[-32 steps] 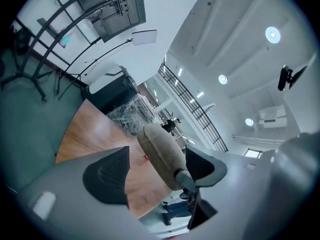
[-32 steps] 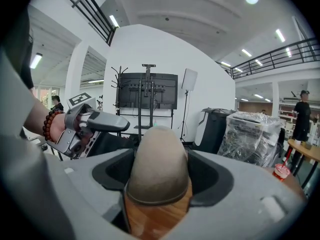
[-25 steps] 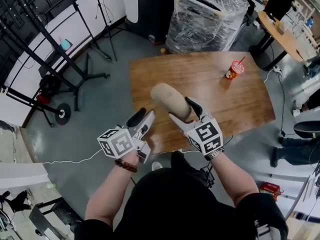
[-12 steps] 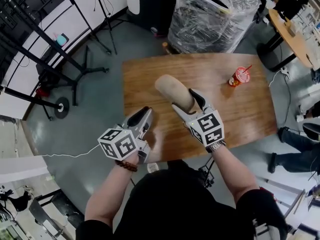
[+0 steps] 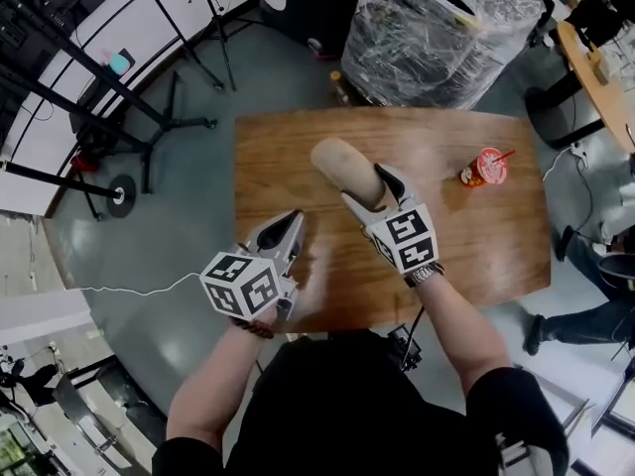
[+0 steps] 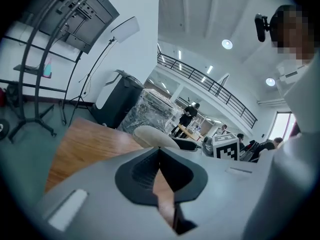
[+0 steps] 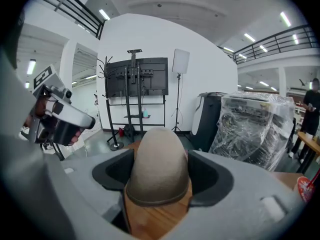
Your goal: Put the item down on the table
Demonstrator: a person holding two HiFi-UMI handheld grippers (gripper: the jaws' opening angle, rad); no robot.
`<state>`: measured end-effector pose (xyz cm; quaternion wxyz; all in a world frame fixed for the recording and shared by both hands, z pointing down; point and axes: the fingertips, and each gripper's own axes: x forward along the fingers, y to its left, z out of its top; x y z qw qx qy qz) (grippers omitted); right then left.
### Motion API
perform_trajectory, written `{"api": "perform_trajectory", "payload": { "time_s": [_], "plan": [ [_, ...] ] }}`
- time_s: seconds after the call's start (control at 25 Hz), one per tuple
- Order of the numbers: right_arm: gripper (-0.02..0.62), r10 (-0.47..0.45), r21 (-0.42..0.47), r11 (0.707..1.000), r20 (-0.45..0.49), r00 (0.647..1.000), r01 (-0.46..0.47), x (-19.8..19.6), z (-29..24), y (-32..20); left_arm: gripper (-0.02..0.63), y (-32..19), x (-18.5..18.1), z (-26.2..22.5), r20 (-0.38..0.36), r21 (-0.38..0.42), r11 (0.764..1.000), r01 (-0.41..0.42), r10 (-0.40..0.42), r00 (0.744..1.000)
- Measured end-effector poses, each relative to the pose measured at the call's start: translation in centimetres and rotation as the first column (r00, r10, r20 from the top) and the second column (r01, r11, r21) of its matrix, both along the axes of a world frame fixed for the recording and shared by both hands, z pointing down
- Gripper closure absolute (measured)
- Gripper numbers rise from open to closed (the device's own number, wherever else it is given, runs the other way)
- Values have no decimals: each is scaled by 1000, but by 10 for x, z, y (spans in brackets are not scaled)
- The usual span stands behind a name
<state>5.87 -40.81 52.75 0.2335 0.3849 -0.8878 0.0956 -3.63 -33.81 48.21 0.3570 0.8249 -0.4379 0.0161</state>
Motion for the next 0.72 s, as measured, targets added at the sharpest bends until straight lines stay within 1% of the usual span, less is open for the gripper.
{"api": "perform_trajectory", "payload": {
  "time_s": [0.44, 0.72],
  "plan": [
    [272, -32, -50, 998, -16, 999, 31, -2, 59, -60, 597, -21, 0, 28, 77, -57, 997, 53, -49, 996],
    [272, -62, -71, 996, -35, 997, 60, -15, 100, -80, 597, -25, -6, 42, 108, -92, 992, 83, -73, 991]
  ]
}}
